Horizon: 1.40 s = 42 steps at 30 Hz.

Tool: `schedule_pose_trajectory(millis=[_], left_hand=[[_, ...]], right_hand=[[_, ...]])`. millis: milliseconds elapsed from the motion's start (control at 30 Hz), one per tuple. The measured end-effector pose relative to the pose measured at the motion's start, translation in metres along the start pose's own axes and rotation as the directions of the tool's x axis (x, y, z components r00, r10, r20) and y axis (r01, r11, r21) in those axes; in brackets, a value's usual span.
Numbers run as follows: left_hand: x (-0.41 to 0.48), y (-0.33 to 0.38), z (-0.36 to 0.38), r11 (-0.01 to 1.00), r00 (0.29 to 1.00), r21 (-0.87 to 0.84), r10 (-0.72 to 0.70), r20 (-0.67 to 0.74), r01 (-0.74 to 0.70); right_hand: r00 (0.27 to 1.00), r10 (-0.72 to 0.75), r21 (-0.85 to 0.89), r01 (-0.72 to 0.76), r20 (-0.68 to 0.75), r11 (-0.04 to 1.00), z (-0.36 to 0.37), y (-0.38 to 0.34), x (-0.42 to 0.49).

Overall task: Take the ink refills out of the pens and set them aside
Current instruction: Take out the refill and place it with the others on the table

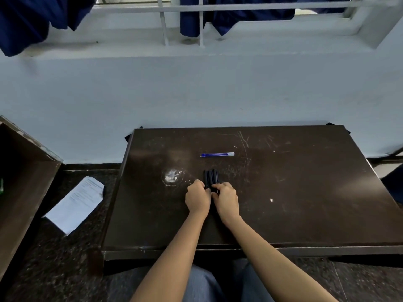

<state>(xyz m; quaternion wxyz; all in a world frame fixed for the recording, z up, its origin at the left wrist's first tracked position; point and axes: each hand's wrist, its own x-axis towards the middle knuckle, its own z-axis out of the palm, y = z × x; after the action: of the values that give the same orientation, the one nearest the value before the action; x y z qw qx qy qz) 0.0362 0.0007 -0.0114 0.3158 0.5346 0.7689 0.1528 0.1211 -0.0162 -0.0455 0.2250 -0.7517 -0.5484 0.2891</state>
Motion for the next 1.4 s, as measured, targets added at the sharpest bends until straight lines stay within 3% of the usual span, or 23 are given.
schedule_pose_trajectory(millis=[333,567,933,1400], left_hand=[[-0.004,0.0,0.002,1.0,1.0,0.02,0.021,-0.013,-0.021],[0.002,0.001,0.003,0.997,0.997,0.02,0.075,-0.03,-0.074],[0.016,-0.003,0.016,0.97,0.985,0.179,0.155,0.073,-0.166],[0.014,-0.006,0.016,0.977,0.984,0.127,0.162,0.068,-0.169]], right_hand=[[0.999,-0.048,0.019,0.048,0.002,0.999,0.002,0.009,0.004],[0.979,-0.122,0.027,0.128,-0.166,0.991,-0.025,0.007,0.04],[0.96,-0.257,-0.343,0.28,0.11,0.897,-0.039,-0.012,0.131],[0.939,-0.268,-0.563,0.344,0.216,0.751,-0.032,-0.008,0.15]])
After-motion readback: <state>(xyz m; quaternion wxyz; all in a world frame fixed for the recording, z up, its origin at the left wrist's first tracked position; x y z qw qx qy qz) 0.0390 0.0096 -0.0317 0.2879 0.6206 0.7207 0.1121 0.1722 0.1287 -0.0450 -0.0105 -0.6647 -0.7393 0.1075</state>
